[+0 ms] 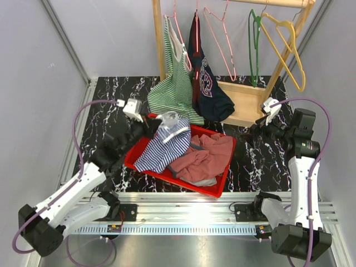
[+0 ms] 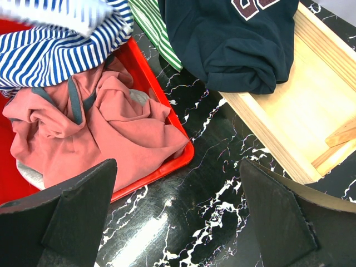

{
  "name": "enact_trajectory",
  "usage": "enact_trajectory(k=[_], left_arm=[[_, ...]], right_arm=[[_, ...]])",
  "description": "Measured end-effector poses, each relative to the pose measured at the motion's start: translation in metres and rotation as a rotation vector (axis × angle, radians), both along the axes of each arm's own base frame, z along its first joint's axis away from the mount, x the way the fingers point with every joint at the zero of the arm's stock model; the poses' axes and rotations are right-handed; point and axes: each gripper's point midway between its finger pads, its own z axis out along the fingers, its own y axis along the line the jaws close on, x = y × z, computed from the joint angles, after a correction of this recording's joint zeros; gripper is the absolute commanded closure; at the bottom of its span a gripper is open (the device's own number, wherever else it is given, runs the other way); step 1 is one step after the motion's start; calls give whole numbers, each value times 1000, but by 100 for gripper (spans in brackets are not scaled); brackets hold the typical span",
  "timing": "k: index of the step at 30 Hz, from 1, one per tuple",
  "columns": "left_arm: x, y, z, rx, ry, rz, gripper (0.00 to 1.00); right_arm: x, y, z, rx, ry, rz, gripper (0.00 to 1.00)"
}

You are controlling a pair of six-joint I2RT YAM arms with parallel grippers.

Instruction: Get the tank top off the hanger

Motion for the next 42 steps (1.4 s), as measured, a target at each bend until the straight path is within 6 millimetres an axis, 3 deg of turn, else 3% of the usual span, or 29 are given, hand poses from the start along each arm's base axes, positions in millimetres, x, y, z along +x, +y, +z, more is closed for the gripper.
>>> enact_trajectory(k=[2,5,7,9,12,15,16,17,18,20,21,24,27,29,33,37,42], left_arm=[[-12,5,-25,-6,64,-4,100],[-26,11,-42,-45,131,4,100],[-27,10,-53,-68,170,10,100],[-24,5,-78,-73,237,15,100],[-25,-3,-147,-37,412,16,100],[-41,-2,-220,35,610,15,99],[-47,-2,-232,47,646,12,96],[-52,-1,-241,57,673,5,80],[-54,-1,-243,62,679,-5,70],[-53,-4,-233,52,644,-30,44],[-52,-5,-223,45,606,-41,25],[-48,-2,-180,10,456,-58,1],[-45,4,-137,-33,313,-54,1],[-45,8,-115,-48,240,-51,1],[-48,17,-100,-43,172,-35,1],[-51,30,-82,-45,94,2,1],[-54,50,-59,-54,-1,70,1]], right_arm=[[0,0,0,1,2,0,0],[1,0,-2,2,7,0,0],[2,0,-3,3,13,0,0],[2,0,-5,5,20,0,0],[1,0,-7,2,22,5,0],[-5,4,-7,-2,19,46,0],[-9,8,-4,4,19,69,0],[-13,11,0,10,18,93,0],[-15,13,4,14,12,109,0],[-18,19,20,29,-8,146,0],[-18,20,28,36,-16,156,0],[-12,24,52,83,-12,170,0],[-4,34,70,110,16,200,0],[0,52,79,92,28,234,0],[-6,87,100,100,38,312,0],[17,106,146,123,-30,281,0],[48,132,182,182,-65,218,0]])
